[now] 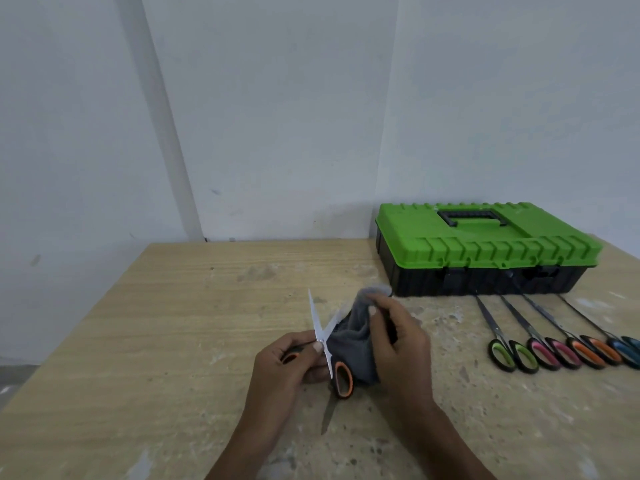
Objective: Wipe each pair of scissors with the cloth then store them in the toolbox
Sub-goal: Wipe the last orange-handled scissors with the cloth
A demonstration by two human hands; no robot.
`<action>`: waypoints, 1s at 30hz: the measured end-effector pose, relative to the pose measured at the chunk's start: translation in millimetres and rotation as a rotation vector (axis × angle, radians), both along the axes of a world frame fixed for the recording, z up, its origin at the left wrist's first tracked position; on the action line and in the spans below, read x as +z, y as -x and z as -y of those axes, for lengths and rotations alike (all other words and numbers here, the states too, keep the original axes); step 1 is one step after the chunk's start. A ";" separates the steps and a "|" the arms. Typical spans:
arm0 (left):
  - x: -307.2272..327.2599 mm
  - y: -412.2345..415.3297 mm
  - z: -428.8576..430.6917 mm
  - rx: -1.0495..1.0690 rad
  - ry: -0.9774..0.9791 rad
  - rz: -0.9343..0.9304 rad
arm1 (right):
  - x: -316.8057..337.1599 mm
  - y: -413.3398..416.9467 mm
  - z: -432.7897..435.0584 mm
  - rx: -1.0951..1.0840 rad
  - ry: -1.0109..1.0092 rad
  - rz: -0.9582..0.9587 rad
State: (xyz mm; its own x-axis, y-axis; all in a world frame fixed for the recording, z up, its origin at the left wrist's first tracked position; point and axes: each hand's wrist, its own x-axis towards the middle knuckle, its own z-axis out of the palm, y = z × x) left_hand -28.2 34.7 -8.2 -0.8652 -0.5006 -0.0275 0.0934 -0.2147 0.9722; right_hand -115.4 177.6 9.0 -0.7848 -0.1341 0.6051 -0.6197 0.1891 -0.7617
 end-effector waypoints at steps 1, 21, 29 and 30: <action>1.6 -0.4 -0.8 -0.004 -0.003 -0.004 | -1.8 -7.1 1.7 0.067 -0.055 -0.022; -0.3 -4.0 1.3 -0.004 0.019 0.011 | -20.9 9.2 15.9 0.119 -0.391 -0.194; -1.8 1.2 4.1 0.004 -0.072 -0.006 | -5.5 12.0 -12.5 -0.028 -0.122 -0.071; -1.5 1.3 3.4 -0.007 -0.057 -0.007 | -5.7 6.2 -9.4 0.041 -0.159 -0.105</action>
